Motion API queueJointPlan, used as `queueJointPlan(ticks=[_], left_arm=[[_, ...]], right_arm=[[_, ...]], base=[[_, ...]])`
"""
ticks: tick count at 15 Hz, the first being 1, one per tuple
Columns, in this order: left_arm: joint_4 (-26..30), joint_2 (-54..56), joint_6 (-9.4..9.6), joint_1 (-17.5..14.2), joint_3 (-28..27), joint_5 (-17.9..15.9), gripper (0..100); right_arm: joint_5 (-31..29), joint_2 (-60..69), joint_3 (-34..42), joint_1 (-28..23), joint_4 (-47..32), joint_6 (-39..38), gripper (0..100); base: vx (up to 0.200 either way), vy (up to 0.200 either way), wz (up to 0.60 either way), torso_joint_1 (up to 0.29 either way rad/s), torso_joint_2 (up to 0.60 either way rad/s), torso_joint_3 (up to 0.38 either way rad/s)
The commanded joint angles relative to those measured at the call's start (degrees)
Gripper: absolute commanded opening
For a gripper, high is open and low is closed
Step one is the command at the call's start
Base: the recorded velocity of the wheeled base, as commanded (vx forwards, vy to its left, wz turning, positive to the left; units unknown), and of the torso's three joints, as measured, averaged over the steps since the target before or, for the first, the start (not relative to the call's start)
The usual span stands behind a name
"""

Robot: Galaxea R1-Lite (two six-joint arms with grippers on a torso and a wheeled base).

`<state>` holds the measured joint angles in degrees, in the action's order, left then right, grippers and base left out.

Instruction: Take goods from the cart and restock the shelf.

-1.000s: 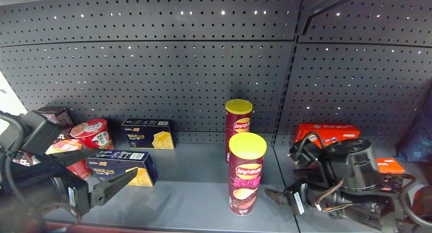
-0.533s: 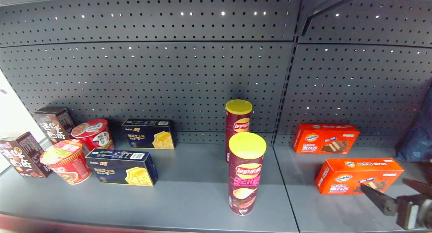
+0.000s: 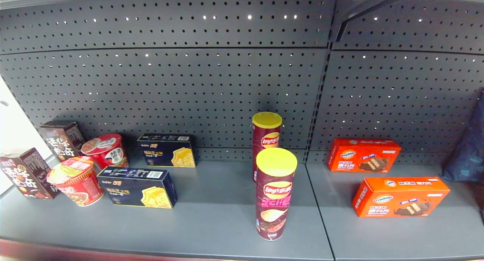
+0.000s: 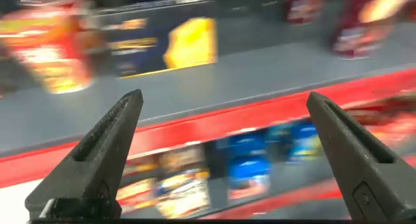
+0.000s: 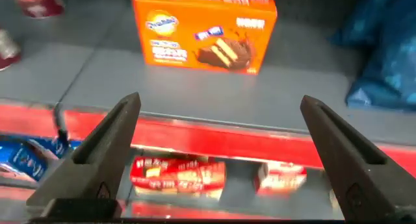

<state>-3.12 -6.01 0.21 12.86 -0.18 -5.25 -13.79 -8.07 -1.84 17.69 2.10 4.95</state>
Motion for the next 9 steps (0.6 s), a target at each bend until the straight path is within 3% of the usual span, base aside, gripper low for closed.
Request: queueJointPlan(ticks=[1, 5, 7, 9], left_arm=[[-0.1, 0.4, -0.3, 0.0, 0.1, -0.2, 100], [-0.1, 0.4, -3.37, 0.0, 0.2, 0.1, 100], [0.0, 0.5, -2.58, 0.0, 0.2, 0.1, 100], [0.3, 0.4, -0.47, 0.0, 0.2, 0.4, 100]], right_arm=[[0.3, 8.1, 1.0, 0.2, 0.0, -0.2, 100], [0.3, 8.1, 1.0, 0.2, 0.0, -8.6, 100], [0.5, 8.1, 1.5, 0.2, 0.3, -14.5, 100], [0.3, 8.1, 1.5, 0.2, 0.4, -17.2, 100]], base=[[0.0, 0.0, 0.0, 0.0, 0.0, 0.0], [0.0, 0.0, 0.0, 0.0, 0.0, 0.0], [0.0, 0.0, 0.0, 0.0, 0.0, 0.0], [0.0, 0.0, 0.0, 0.0, 0.0, 0.0]])
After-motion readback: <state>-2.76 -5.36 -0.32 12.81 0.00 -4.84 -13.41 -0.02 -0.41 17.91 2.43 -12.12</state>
